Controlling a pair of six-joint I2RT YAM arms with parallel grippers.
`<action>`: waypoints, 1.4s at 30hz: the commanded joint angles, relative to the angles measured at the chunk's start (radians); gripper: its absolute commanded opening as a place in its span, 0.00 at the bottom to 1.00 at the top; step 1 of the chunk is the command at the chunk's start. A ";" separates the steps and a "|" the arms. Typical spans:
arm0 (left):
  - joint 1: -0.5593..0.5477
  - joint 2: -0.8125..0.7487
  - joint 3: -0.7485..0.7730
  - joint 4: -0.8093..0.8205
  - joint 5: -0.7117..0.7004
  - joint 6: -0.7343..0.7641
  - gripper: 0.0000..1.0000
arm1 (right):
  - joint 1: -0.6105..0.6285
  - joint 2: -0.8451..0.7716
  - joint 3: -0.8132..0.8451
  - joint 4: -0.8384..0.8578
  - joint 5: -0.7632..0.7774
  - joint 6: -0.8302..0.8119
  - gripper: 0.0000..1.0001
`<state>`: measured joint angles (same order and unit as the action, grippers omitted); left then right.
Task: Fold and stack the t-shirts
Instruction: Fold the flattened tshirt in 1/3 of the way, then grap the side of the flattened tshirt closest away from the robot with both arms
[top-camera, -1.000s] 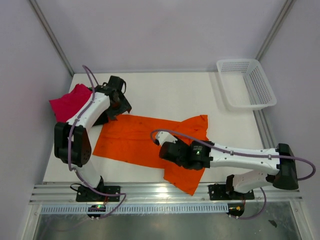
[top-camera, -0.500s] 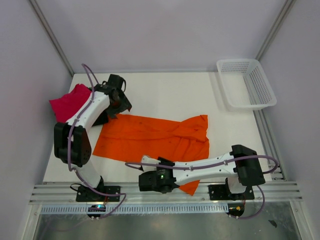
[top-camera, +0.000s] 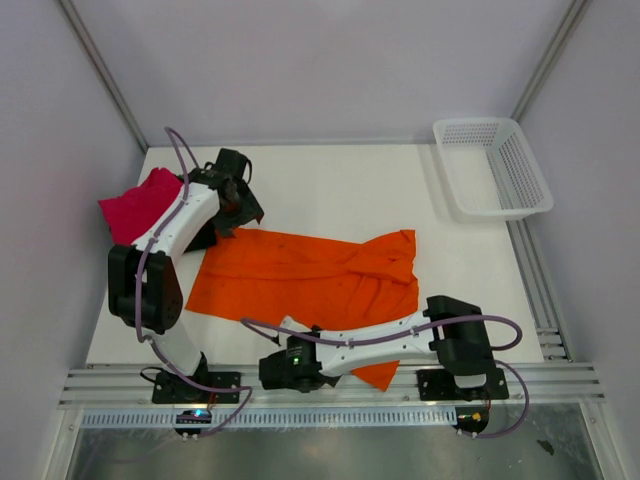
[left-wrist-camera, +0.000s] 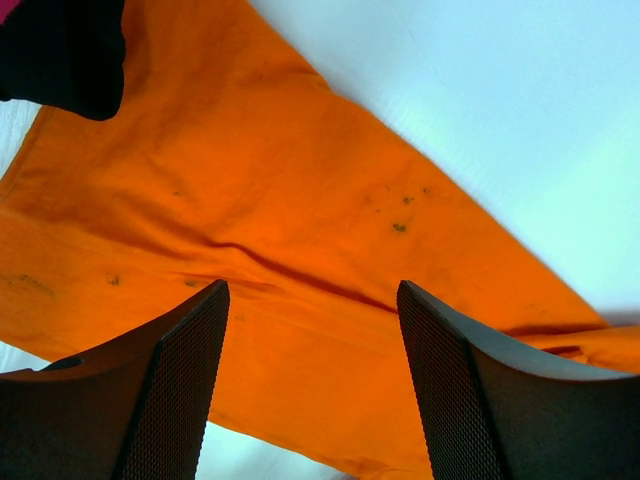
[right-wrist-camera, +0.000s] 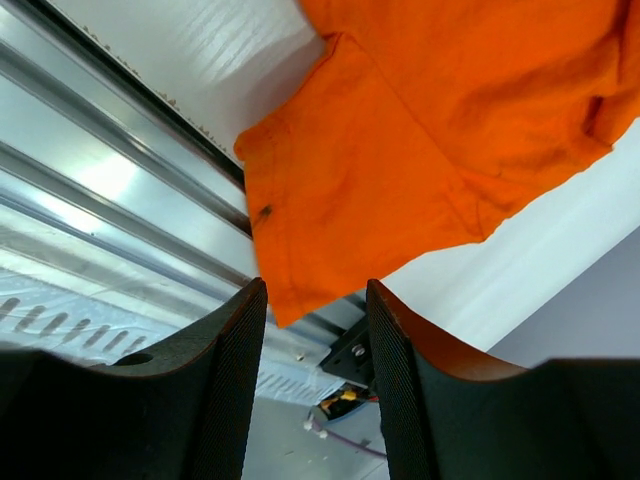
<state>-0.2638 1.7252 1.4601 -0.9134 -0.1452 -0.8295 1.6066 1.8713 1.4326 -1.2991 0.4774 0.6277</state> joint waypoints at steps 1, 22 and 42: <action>0.005 -0.010 0.009 0.001 0.016 0.020 0.71 | 0.006 0.002 0.006 -0.072 -0.054 0.118 0.49; 0.005 0.016 0.022 0.007 0.053 0.038 0.71 | 0.067 -0.049 -0.281 0.093 -0.141 0.334 0.49; 0.005 -0.022 -0.040 0.024 0.059 0.032 0.71 | 0.088 -0.037 -0.357 0.135 -0.152 0.403 0.35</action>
<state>-0.2638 1.7454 1.4467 -0.9077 -0.0856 -0.8036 1.6833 1.8427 1.0855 -1.1843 0.3328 0.9836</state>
